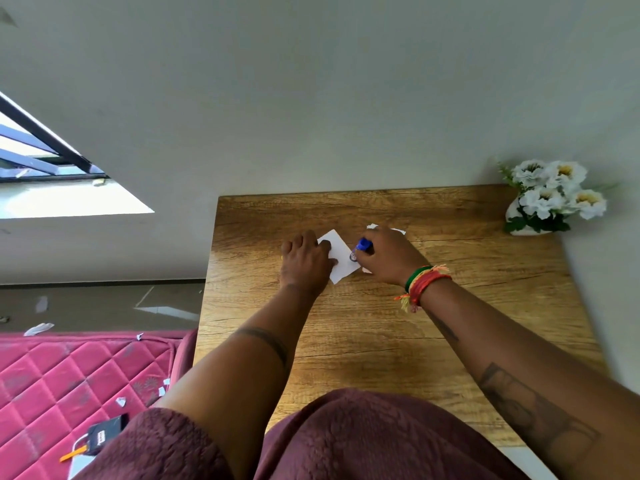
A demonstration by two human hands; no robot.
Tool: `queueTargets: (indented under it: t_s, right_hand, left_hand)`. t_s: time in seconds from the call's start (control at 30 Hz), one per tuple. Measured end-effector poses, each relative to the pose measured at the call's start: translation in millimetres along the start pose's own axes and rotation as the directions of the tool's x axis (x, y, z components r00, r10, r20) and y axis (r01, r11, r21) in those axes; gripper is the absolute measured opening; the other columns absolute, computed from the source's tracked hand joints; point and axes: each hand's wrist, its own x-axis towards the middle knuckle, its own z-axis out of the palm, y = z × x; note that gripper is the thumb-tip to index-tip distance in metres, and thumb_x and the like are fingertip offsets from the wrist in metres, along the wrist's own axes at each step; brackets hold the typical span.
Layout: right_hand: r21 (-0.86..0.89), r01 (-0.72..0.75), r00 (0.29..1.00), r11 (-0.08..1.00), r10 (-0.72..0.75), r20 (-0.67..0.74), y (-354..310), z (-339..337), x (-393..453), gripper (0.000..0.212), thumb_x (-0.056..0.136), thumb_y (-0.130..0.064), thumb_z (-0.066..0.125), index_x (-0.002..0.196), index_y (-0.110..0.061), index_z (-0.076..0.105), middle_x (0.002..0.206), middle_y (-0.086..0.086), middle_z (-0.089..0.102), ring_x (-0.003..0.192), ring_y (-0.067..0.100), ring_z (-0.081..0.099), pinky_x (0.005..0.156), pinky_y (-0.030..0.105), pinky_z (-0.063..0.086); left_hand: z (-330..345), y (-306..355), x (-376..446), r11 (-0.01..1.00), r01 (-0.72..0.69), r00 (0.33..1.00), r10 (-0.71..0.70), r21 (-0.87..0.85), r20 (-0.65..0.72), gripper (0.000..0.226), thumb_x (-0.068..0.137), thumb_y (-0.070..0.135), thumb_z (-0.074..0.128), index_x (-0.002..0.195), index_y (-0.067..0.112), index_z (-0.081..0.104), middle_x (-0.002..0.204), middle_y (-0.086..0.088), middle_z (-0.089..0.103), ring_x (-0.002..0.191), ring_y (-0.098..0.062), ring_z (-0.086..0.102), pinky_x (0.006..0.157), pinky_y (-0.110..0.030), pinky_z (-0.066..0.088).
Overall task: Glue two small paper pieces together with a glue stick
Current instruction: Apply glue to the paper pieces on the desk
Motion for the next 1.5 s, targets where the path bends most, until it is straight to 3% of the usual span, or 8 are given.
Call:
queueTargets:
  t_s: [0.1,0.2,0.5,0.83,1.03,1.23,1.37,1.5]
  right_hand:
    - [0.069,-0.052,0.997,0.996,0.056,-0.054,4,-3,-1,0.022,0.088,-0.034,0.069,0.099,-0.016,0.068,0.093,0.003,0.063,0.079,0.021,0.059,0.065,0.030,0.046]
    - [0.047,-0.032,0.998,0.998,0.034,-0.047,3,0,-3,0.021,0.089,-0.034,0.068,0.100,-0.016,0.068,0.096,0.004,0.061,0.081,0.022,0.058,0.068,0.029,0.042]
    - [-0.053,0.150,0.984,0.987,-0.143,0.109,-7,12,-1,0.024,0.090,-0.029,0.062,0.110,-0.017,0.067,0.108,0.003,0.062,0.092,0.021,0.058,0.074,0.030,0.044]
    - [-0.153,0.088,0.996,0.984,-0.091,-0.011,-3,12,18,0.020,0.095,-0.028,0.058,0.111,-0.017,0.062,0.114,0.004,0.056,0.083,0.014,0.046,0.067,0.029,0.036]
    - [-0.043,0.100,0.995,0.994,-0.101,-0.024,-7,9,17,0.020,0.093,-0.028,0.058,0.109,-0.018,0.064,0.104,-0.001,0.053,0.090,0.021,0.055,0.071,0.030,0.039]
    - [-0.028,0.137,0.990,0.990,-0.137,0.014,-26,12,24,0.027,0.093,-0.026,0.060,0.118,-0.015,0.065,0.119,0.004,0.060,0.103,0.023,0.058,0.082,0.032,0.046]
    - [-0.096,0.155,0.982,0.983,-0.143,0.119,-30,16,25,0.029,0.094,-0.027,0.061,0.121,-0.018,0.064,0.123,0.005,0.059,0.105,0.025,0.058,0.084,0.034,0.049]
    - [-0.168,0.171,0.982,0.971,-0.153,0.112,-28,16,25,0.028,0.095,-0.028,0.058,0.121,-0.018,0.063,0.123,0.004,0.057,0.103,0.025,0.060,0.080,0.033,0.049]
  left_hand:
    - [2,0,-2,0.999,0.043,0.999,-0.043,0.015,0.003,0.048,0.099,0.055,0.050,0.132,0.021,0.057,0.132,-0.012,0.052,0.120,-0.034,0.049,0.098,-0.047,0.035]
    - [5,1,-1,0.997,0.065,0.998,-0.066,0.045,0.017,0.053,0.099,0.059,0.045,0.134,0.021,0.055,0.136,-0.014,0.051,0.123,-0.035,0.047,0.099,-0.049,0.035]
    - [3,4,-2,0.996,0.085,0.996,-0.085,0.027,0.012,0.053,0.099,0.059,0.048,0.134,0.019,0.052,0.139,-0.013,0.053,0.127,-0.036,0.048,0.100,-0.047,0.036]
    - [1,5,-6,0.995,0.090,0.996,-0.089,0.031,-0.012,0.053,0.099,0.059,0.047,0.132,0.018,0.054,0.134,-0.014,0.051,0.121,-0.035,0.048,0.098,-0.046,0.036]
    - [7,-4,-17,0.992,0.046,0.997,-0.052,-0.115,-0.053,0.034,0.102,0.037,0.050,0.129,0.020,0.065,0.124,-0.012,0.056,0.114,-0.035,0.053,0.096,-0.045,0.038]
    - [7,-14,-23,0.937,0.135,0.990,-0.140,-0.321,0.008,0.045,0.098,0.019,0.054,0.141,0.034,0.059,0.123,-0.006,0.054,0.115,-0.031,0.052,0.098,-0.045,0.037]
    - [-1,-15,-17,0.934,0.149,0.989,-0.146,-0.326,0.034,0.046,0.097,0.016,0.056,0.139,0.033,0.061,0.124,-0.007,0.055,0.118,-0.032,0.052,0.100,-0.045,0.038]
    - [-5,-13,-14,0.960,0.131,0.991,-0.122,-0.247,0.051,0.048,0.096,0.020,0.058,0.142,0.034,0.058,0.130,-0.008,0.054,0.123,-0.032,0.051,0.104,-0.046,0.037]
